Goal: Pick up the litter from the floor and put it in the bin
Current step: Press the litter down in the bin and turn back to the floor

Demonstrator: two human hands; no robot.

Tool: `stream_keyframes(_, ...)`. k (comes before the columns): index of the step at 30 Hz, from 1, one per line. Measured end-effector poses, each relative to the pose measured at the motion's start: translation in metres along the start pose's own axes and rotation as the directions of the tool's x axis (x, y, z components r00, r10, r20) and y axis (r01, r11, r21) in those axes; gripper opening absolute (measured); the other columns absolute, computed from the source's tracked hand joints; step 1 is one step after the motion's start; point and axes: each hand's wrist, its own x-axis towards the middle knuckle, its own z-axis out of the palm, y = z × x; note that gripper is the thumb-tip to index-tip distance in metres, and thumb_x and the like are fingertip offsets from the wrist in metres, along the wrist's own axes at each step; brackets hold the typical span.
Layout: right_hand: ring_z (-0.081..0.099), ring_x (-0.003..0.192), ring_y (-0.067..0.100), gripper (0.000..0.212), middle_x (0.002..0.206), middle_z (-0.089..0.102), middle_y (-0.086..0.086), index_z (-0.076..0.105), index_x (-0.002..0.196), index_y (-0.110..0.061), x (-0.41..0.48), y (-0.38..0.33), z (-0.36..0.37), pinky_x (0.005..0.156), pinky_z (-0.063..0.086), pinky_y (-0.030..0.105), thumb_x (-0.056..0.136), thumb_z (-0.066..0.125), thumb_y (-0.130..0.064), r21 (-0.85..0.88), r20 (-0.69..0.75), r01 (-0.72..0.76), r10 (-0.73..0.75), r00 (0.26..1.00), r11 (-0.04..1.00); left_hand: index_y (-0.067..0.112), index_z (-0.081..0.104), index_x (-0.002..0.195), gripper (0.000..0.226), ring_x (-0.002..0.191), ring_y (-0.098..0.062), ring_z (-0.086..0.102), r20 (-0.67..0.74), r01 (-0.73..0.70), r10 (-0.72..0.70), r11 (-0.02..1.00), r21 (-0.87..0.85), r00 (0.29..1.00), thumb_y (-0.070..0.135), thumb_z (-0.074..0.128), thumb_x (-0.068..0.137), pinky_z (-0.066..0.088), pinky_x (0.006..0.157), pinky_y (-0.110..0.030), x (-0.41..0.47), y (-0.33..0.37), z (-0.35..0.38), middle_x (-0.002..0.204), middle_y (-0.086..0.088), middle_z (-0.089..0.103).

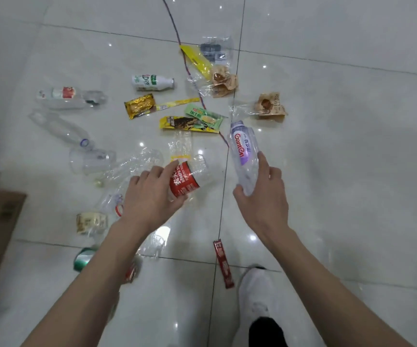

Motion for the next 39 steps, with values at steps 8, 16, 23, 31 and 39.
stream_keyframes(8,0.049,0.11,0.022,0.081,0.129,0.041,0.004,0.015,0.151,-0.032,-0.12,-0.063,-0.17,0.081,0.052,0.035,0.086,0.063,-0.038,0.104,-0.116,-0.146,0.158,0.981,0.984,0.03,0.028,0.148,0.082,0.116,-0.027,0.053,0.061,-0.141,0.146,0.987,-0.073,0.987,0.059,0.063,0.08,0.037,0.099,-0.044,-0.076,0.084,-0.163,0.131,-0.004,0.055)
stream_keyframes(16,0.051,0.108,0.019,0.083,0.129,0.043,0.004,0.016,0.15,-0.033,-0.26,-0.082,-0.288,0.081,0.054,0.034,0.085,0.067,-0.034,0.247,-0.281,-0.282,0.347,0.895,0.927,0.028,0.027,0.147,0.081,0.111,-0.024,0.055,0.118,-0.289,0.299,0.953,-0.097,0.947,0.06,0.062,0.081,0.04,0.096,-0.041,-0.178,0.167,-0.278,0.125,-0.001,0.056)
stream_keyframes(23,0.048,0.112,0.018,0.085,0.13,0.04,0.002,0.015,0.152,-0.031,-0.385,-0.036,-0.345,0.084,0.054,0.035,0.086,0.068,-0.032,0.345,-0.376,-0.448,0.559,0.739,0.824,0.023,0.032,0.145,0.081,0.104,-0.027,0.058,0.244,-0.493,0.51,0.86,-0.132,0.825,0.057,0.065,0.08,0.046,0.088,-0.044,-0.258,0.259,-0.277,0.118,-0.004,0.057)
stream_keyframes(31,0.051,0.11,0.018,0.079,0.129,0.045,0.003,0.023,0.15,-0.027,-0.556,0.068,-0.358,0.084,0.052,0.032,0.085,0.068,-0.034,0.451,-0.454,-0.606,0.753,0.476,0.655,0.026,0.03,0.144,0.078,0.107,-0.024,0.058,0.383,-0.68,0.678,0.717,-0.154,0.627,0.06,0.062,0.081,0.046,0.092,-0.045,-0.389,0.379,-0.2,0.122,-0.002,0.057)
stream_keyframes(39,0.048,0.115,0.02,0.084,0.132,0.04,0.005,0.017,0.152,-0.031,-0.777,0.163,-0.334,0.093,0.049,0.033,0.085,0.068,-0.029,0.621,-0.424,-0.645,0.883,0.201,0.445,0.025,0.033,0.141,0.075,0.104,-0.025,0.059,0.474,-0.785,0.759,0.587,-0.198,0.447,0.057,0.064,0.081,0.049,0.089,-0.049,-0.598,0.456,-0.112,0.118,-0.003,0.057)
